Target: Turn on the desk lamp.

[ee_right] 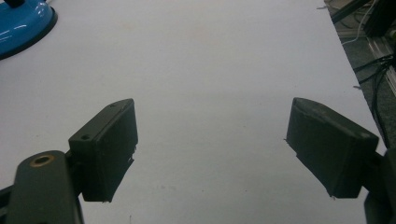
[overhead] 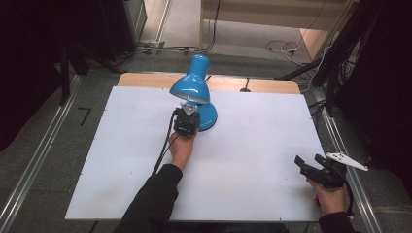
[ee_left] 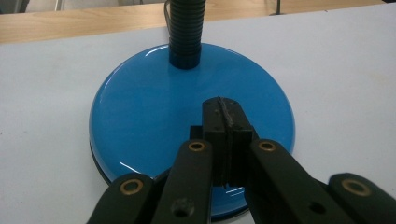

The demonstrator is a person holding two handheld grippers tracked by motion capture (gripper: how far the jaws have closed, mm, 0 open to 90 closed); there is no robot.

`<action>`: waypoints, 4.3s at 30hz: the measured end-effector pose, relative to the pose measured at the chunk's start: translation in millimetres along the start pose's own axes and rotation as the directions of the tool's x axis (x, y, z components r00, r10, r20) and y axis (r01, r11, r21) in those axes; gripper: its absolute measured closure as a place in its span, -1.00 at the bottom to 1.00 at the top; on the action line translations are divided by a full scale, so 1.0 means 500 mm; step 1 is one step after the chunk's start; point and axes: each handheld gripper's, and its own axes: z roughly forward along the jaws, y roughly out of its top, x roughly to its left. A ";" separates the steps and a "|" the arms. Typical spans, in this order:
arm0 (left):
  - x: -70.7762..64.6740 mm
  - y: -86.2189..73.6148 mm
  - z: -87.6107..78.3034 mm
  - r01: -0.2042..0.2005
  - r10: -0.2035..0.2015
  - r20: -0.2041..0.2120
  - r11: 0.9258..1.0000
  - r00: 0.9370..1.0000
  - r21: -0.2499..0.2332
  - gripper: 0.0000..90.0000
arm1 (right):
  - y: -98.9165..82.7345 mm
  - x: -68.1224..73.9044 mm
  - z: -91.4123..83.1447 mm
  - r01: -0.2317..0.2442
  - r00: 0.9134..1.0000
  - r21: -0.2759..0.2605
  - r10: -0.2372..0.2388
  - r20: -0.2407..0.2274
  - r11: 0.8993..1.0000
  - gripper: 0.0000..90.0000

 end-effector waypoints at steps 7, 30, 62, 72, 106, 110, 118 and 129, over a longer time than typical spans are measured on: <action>0.003 -0.001 0.003 0.003 -0.003 0.000 1.000 1.000 0.000 1.00 | 0.000 0.000 0.000 -0.001 1.000 0.001 0.001 0.000 1.000 -0.66; 0.000 -0.017 0.000 0.004 -0.004 -0.008 1.000 1.000 -0.014 1.00 | -0.002 -0.003 -0.004 -0.001 1.000 -0.002 0.001 0.000 1.000 -0.66; 0.016 -0.017 -0.046 0.036 -0.035 0.026 0.999 0.999 -0.040 0.65 | -0.001 -0.005 -0.004 -0.016 1.000 -0.003 0.016 0.002 1.000 -0.66; 0.026 -0.022 -0.085 0.041 -0.040 0.021 0.997 0.999 -0.059 0.08 | -0.001 -0.005 -0.004 -0.019 1.000 -0.001 0.019 0.003 1.000 -0.66; 0.108 -0.089 -0.194 0.038 -0.039 -0.028 0.998 0.999 -0.044 -0.32 | -0.003 0.000 -0.009 -0.009 1.000 -0.001 0.009 0.014 1.000 -0.66; 0.120 -0.092 -0.215 0.055 -0.056 -0.023 0.997 0.998 -0.056 -0.32 | -0.003 -0.001 -0.010 -0.012 1.000 -0.002 0.012 0.015 1.000 -0.66; 0.151 -0.109 -0.263 0.080 -0.082 -0.034 0.995 0.996 -0.062 -0.33 | -0.005 -0.002 -0.011 -0.010 1.000 0.000 0.010 0.020 1.000 -0.66; 0.183 -0.141 -0.308 0.058 -0.061 -0.077 0.997 0.995 -0.046 -0.33 | -0.005 0.004 -0.008 -0.002 1.000 0.005 0.002 0.017 1.000 -0.66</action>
